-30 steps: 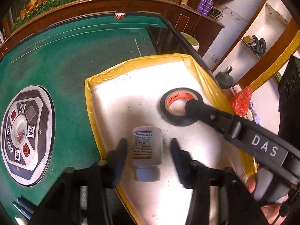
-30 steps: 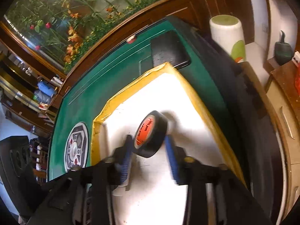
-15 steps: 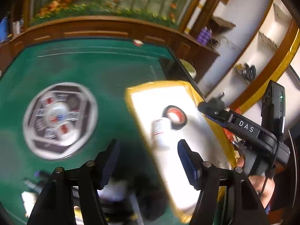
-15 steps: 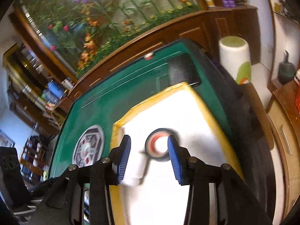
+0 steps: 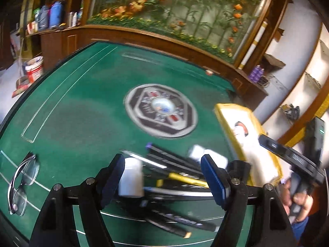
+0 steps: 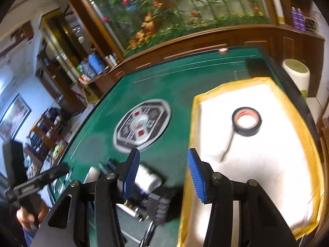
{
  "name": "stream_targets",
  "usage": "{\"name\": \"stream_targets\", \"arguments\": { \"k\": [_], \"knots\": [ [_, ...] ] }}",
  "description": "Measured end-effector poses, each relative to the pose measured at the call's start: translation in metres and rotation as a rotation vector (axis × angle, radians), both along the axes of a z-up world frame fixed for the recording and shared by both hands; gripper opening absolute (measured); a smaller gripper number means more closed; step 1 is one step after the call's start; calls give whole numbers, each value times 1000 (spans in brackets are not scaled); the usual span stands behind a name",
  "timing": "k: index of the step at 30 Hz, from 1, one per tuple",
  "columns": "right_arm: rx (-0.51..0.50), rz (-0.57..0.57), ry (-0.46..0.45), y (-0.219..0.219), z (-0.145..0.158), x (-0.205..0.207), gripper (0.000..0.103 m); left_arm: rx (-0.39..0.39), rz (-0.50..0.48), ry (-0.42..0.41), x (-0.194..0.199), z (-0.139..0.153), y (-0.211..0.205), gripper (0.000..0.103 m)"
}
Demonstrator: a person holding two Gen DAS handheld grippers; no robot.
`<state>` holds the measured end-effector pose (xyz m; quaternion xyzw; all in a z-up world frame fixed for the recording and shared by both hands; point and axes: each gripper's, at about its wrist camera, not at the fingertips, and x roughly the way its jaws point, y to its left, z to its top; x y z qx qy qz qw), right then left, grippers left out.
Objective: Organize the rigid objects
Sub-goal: 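Grasp a second white bottle with the left tool while the right tool grasps the black round cover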
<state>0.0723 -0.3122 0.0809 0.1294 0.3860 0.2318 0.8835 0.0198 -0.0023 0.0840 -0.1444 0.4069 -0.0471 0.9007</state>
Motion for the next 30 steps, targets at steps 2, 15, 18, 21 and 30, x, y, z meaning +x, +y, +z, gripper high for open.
{"name": "stream_targets", "arguments": {
  "k": [2, 15, 18, 21, 30],
  "knots": [
    [5, 10, 2, 3, -4, -7, 49, 20, 7, 34, 4, -12, 2, 80],
    [8, 20, 61, -5, -11, -12, 49, 195, 13, 151, 21, -60, -3, 50],
    [-26, 25, 88, -1, -17, -14, 49, 232, 16, 158, 23, -71, -3, 40],
    [-49, 27, 107, 1, -24, -15, 49, 263, 17, 146, 21, -71, -6, 35],
    [-277, 76, 13, 42, -35, -31, 35, 227, 35, 132, 20, -71, 0, 35]
  ]
}}
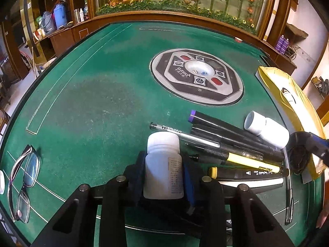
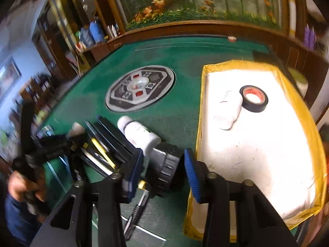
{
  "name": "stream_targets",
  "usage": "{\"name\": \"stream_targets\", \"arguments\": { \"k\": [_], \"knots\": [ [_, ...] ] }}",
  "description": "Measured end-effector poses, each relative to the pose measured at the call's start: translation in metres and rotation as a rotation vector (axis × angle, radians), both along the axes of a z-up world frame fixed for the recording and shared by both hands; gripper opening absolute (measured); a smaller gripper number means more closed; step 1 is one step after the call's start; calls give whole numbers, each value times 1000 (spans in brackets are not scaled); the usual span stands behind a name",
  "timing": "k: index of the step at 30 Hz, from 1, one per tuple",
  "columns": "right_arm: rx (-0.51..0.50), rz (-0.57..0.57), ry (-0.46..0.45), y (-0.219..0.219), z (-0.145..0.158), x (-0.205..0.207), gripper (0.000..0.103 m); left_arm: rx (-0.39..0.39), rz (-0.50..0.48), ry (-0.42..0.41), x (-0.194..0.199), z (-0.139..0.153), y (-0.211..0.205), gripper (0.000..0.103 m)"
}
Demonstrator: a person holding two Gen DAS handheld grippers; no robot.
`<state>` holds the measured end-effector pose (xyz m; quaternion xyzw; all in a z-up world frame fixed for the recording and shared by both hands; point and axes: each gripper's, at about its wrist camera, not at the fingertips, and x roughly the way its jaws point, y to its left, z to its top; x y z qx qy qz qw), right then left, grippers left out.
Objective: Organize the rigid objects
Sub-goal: 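Grasp a second white bottle with the left tool while the right tool grasps the black round cover, then lower the bottle and black cover onto the white tray and open both tools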
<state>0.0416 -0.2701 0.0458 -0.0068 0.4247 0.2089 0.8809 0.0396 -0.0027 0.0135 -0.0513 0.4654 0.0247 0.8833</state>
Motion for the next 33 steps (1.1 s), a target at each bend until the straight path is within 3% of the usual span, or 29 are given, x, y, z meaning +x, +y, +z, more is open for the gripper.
{"name": "stream_targets", "arguments": {
  "k": [3, 6, 14, 33],
  "knots": [
    [-41, 30, -24, 11, -5, -5, 26, -3, -1, -4, -2, 0, 1, 35],
    [-51, 34, -58, 11, -3, -10, 25, -24, -2, -14, -4, 2, 3, 35],
    [154, 58, -82, -7, 18, -11, 25, -59, -8, -53, -10, 17, 5, 35],
    [354, 1, -58, -49, 33, 0, 25, -90, -141, -106, -16, 56, -54, 35]
  ]
}}
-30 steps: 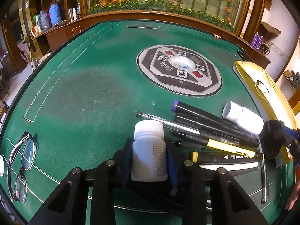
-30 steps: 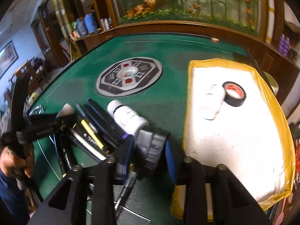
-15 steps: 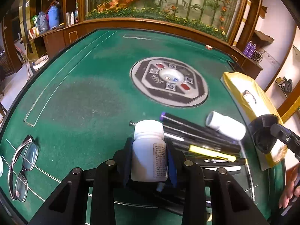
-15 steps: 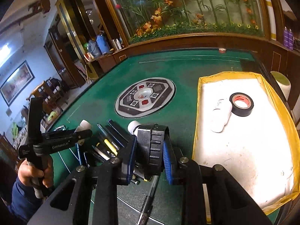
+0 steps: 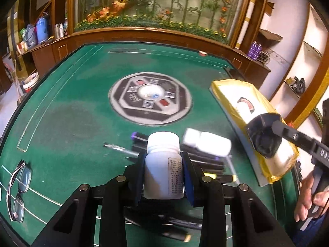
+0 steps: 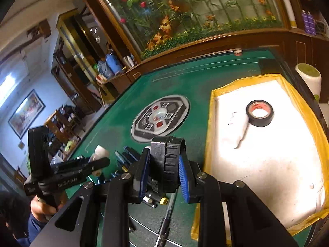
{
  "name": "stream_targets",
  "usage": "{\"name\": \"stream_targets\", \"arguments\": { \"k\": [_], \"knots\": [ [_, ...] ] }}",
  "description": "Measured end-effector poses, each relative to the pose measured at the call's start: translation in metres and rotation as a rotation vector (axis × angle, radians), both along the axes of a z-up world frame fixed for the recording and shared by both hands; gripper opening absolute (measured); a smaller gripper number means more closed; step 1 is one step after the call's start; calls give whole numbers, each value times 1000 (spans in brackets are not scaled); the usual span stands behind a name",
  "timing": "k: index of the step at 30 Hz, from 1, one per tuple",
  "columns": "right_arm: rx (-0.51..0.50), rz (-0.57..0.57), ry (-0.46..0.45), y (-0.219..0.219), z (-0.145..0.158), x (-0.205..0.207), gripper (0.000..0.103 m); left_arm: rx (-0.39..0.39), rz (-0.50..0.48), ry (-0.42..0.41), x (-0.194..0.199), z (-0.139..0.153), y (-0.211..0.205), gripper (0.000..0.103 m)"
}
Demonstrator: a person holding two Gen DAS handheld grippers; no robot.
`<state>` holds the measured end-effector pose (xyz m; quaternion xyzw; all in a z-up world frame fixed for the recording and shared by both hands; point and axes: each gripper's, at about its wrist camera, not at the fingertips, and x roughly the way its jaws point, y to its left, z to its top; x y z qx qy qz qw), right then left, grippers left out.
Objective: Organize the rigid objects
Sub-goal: 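Lower the bottle and black cover onto the white tray and open both tools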
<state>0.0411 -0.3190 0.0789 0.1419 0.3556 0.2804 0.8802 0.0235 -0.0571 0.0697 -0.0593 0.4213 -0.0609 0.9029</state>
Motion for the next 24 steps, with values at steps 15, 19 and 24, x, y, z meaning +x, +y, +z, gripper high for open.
{"name": "stream_targets", "arguments": {
  "k": [15, 19, 24],
  "knots": [
    [114, -350, 89, -112, -8, 31, 26, -31, -326, -5, 27, 22, -153, 35],
    [125, -364, 144, -117, -22, 39, 26, -32, -371, 31, 38, 13, -184, 34],
    [160, -343, 169, -117, -29, 43, 26, -12, -395, 79, 51, -10, -212, 34]
  ]
}}
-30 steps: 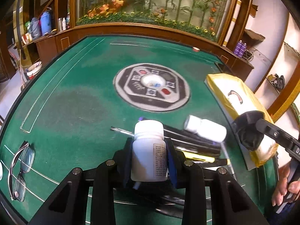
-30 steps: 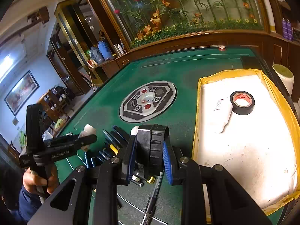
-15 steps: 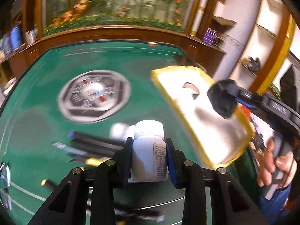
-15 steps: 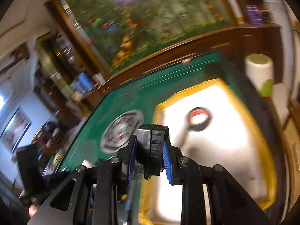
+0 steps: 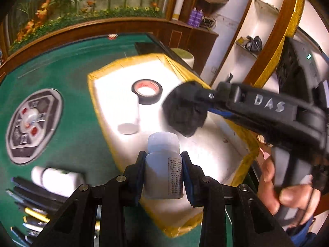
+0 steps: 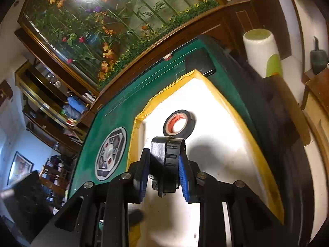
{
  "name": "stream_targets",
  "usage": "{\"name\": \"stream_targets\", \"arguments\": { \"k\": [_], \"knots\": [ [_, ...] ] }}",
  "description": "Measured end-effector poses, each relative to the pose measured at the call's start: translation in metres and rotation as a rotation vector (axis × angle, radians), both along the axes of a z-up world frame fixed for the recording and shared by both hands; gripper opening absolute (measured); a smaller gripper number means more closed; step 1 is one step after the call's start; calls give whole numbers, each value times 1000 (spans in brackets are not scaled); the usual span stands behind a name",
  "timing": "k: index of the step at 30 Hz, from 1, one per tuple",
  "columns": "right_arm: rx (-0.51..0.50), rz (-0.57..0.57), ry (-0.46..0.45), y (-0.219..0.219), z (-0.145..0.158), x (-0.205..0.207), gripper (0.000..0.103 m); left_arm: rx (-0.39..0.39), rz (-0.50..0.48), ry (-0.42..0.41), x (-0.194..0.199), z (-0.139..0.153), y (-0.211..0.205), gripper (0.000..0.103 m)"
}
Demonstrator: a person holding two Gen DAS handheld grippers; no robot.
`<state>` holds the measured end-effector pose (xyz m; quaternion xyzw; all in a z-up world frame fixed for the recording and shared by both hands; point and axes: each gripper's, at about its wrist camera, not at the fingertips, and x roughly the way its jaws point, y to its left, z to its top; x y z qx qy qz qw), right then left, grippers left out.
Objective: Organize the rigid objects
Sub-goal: 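Lower the bottle and black cover onto the white tray and open both tools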
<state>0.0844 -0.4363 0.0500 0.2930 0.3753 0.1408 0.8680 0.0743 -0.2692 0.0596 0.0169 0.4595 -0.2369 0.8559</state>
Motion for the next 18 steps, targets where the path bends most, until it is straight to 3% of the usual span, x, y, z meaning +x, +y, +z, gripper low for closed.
{"name": "stream_targets", "arguments": {
  "k": [6, 18],
  "knots": [
    [23, 26, 62, 4, -16, 14, 25, 42, -2, 19, 10, -16, -18, 34],
    [-11, -53, 111, -11, -21, 14, 26, 71, 1, 16, 13, -27, -24, 34]
  ]
}}
